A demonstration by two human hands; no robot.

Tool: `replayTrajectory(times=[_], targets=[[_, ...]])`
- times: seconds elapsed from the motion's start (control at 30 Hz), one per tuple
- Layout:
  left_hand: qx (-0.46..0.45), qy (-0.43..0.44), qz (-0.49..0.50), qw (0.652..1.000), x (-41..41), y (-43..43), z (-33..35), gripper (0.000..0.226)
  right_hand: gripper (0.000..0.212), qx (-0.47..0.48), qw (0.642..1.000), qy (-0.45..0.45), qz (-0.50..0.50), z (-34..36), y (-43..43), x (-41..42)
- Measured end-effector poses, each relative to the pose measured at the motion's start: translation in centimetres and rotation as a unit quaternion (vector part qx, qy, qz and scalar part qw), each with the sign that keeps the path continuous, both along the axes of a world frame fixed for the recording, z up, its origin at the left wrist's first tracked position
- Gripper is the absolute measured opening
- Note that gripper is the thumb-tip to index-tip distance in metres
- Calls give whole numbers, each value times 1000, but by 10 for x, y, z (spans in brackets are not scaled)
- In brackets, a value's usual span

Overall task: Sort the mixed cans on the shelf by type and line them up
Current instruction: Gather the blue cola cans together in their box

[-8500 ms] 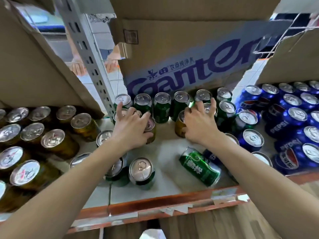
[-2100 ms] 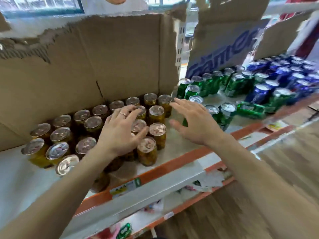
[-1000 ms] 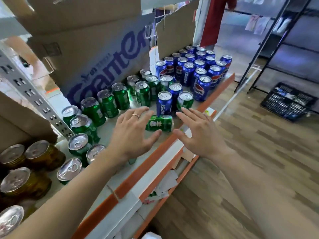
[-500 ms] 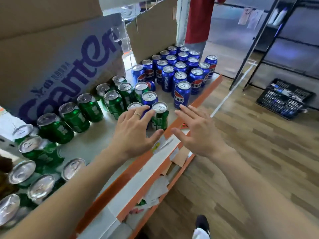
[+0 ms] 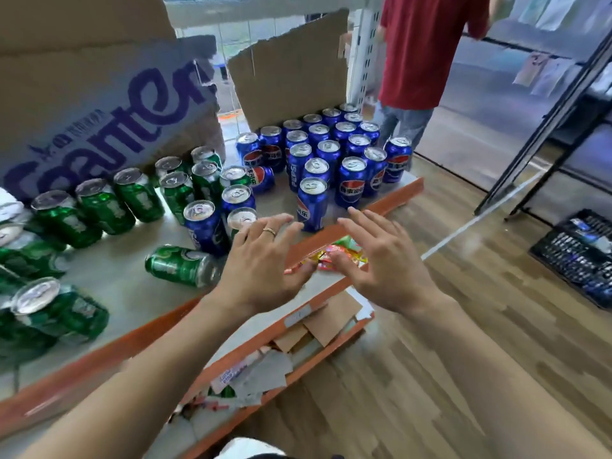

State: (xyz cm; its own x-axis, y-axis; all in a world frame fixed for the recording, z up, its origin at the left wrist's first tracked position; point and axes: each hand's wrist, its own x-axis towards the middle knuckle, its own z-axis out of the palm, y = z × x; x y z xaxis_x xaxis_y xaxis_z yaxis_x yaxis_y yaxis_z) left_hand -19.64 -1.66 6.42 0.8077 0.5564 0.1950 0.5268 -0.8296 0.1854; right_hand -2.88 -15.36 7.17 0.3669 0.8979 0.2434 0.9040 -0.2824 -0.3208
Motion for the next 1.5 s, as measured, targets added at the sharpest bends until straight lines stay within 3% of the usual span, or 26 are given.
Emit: replayTrajectory(times=[0.3, 1.0, 1.17, 1.5], targets=[[1, 5, 61, 998, 3, 18, 1, 75, 67, -16, 998, 16, 67, 5, 32, 15], [-38, -21, 213, 976, -82, 146, -9, 77, 64, -46, 976, 3, 213, 14, 214, -30], [-56, -14, 215, 975, -82, 146, -19, 77, 60, -100, 975, 52, 190, 13, 231, -33], [-85, 21, 229, 969, -55, 148, -22, 84, 51, -203, 972, 27, 116, 17, 265, -33]])
